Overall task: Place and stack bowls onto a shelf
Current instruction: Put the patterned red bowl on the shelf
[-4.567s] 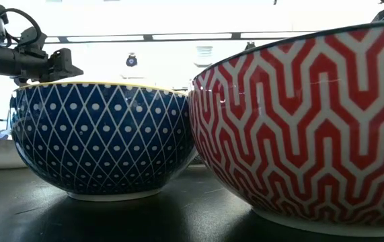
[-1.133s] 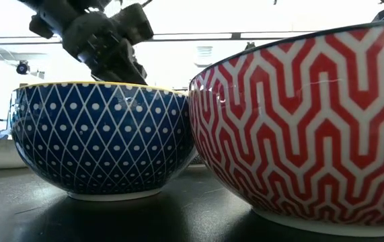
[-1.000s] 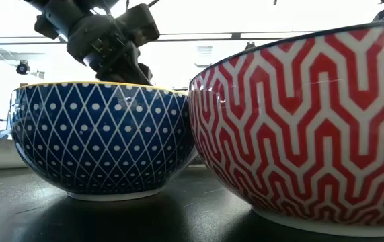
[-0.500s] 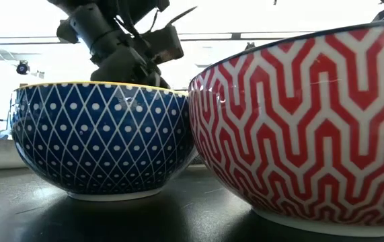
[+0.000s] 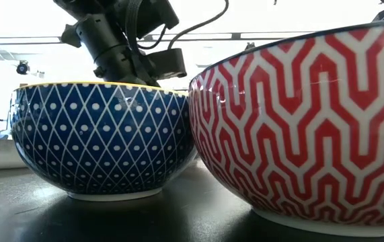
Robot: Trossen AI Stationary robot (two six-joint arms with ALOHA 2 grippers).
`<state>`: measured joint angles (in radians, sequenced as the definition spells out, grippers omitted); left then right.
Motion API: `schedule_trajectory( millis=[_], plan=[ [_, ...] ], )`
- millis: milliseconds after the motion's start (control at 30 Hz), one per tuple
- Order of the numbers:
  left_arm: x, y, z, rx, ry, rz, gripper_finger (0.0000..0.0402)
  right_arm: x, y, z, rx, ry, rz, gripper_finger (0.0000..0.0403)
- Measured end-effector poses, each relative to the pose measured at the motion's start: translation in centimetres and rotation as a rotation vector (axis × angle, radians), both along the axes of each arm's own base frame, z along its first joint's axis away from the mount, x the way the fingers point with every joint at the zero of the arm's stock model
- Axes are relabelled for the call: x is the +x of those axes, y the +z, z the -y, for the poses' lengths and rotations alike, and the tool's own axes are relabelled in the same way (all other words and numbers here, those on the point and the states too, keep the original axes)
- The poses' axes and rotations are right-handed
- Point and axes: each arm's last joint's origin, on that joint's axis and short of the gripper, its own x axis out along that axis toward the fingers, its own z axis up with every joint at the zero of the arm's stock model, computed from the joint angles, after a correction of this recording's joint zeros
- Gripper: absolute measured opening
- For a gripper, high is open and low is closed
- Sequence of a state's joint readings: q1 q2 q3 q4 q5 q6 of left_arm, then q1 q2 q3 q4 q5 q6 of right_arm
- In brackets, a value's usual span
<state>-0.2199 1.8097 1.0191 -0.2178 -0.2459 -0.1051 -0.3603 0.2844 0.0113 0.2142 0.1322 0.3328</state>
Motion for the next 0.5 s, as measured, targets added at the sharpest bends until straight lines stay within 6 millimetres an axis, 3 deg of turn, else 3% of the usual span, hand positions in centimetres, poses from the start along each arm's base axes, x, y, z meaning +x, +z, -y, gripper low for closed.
schedule_trajectory(
  millis=[133, 267, 500],
  plan=[
    [0.0, 0.2, 0.0, 0.005, 0.006, 0.008, 0.0014, 0.0, 0.0, 0.0, 0.0, 0.0, 0.0, 0.0139],
    [0.3, 1.1, 0.0, 0.003, 0.01, -0.023, 0.0018, 0.0, 0.0, 0.0, 0.0, 0.0, 0.0, 0.0139],
    [0.8, 4.7, -0.1, 0.102, 0.052, -0.148, 0.0008, 0.0, 0.0, 0.0, 0.0, 0.0, 0.0, 0.0139]
  ],
)
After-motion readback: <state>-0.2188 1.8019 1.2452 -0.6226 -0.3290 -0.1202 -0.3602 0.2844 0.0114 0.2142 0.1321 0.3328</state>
